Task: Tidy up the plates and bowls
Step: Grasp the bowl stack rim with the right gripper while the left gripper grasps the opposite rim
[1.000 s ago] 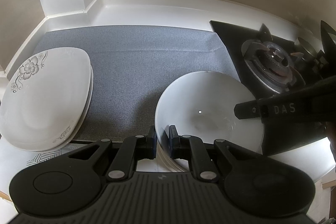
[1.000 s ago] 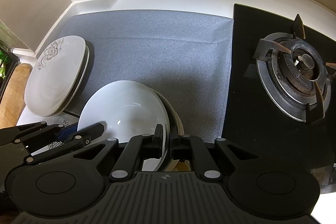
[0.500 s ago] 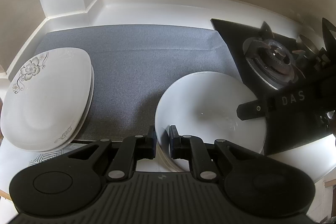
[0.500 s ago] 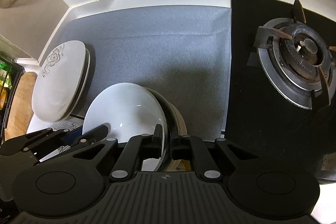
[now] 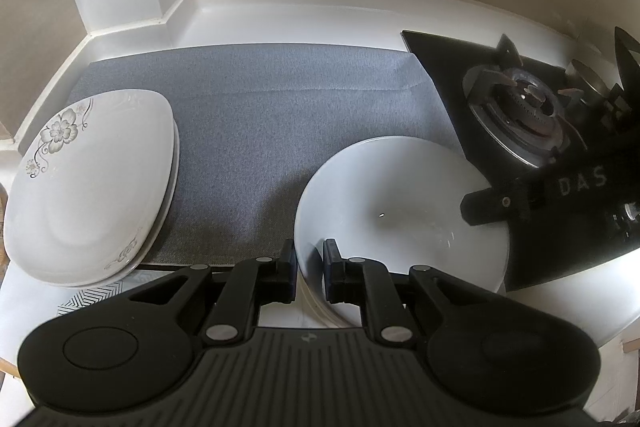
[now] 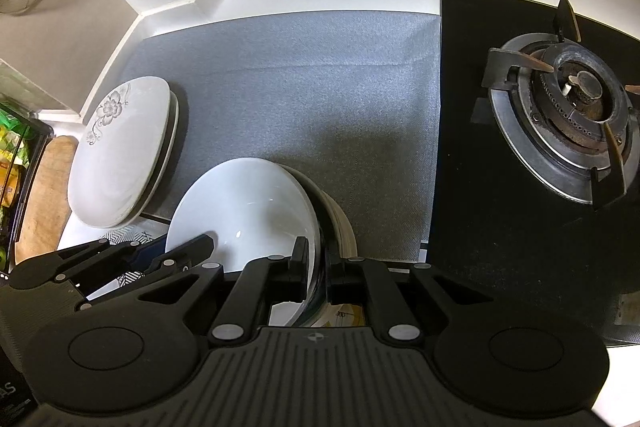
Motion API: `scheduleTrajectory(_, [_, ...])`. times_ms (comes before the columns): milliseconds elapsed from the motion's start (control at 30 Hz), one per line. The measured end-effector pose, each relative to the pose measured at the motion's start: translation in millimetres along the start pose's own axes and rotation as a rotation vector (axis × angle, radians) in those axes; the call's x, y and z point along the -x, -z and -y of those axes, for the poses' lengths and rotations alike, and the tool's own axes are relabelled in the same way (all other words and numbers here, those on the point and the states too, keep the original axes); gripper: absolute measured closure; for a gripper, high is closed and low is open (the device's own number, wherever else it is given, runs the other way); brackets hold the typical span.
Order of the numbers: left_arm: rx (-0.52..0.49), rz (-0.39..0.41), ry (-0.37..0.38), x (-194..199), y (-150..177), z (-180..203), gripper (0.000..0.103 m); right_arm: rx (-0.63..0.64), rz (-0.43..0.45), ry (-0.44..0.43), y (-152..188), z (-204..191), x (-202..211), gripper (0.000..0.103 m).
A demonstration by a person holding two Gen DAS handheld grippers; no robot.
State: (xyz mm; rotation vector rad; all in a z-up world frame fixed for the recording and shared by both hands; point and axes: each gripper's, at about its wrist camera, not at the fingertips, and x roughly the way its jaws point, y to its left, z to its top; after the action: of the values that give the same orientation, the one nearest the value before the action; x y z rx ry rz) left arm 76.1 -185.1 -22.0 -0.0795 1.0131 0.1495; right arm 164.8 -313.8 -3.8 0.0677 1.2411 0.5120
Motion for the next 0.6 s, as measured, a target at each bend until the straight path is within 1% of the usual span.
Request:
scheduleTrajectory(300, [0.0, 0.007, -0.013, 2, 2, 3, 0.09, -0.004, 0.02, -0.003, 3, 5, 9, 0.091])
scheduleTrajectory(367, [0.011, 0.006, -0.014, 3, 3, 2, 0.087, -0.002, 0.029, -0.007, 4, 6, 11, 0.091])
scheduleTrajectory(400, [0.022, 0.006, -0.01, 3, 3, 1, 0.086, -0.002, 0.035, -0.01, 5, 7, 12, 0.089])
scheduleTrajectory(433, [0.035, 0.01, -0.011, 4, 4, -1, 0.08, 0.0, 0.045, -0.013, 6, 8, 14, 0.087])
scheduleTrajectory(467, [0.047, 0.017, -0.013, 6, 4, -3, 0.075, 0.003, 0.057, -0.014, 6, 10, 15, 0.081])
scheduleTrajectory(500, [0.063, 0.025, -0.013, 8, 5, -5, 0.067, 0.009, 0.071, -0.008, 7, 10, 16, 0.074])
scheduleTrajectory(533, [0.078, 0.032, -0.013, 9, 5, -7, 0.061, 0.015, 0.084, 0.001, 7, 11, 16, 0.069])
scheduleTrajectory(567, [0.098, 0.037, -0.011, 11, 4, -9, 0.059, 0.023, 0.094, 0.005, 8, 12, 15, 0.062])
scheduleTrajectory(600, [0.119, 0.039, -0.003, 11, 4, -11, 0.051, 0.032, 0.102, 0.006, 8, 13, 14, 0.057])
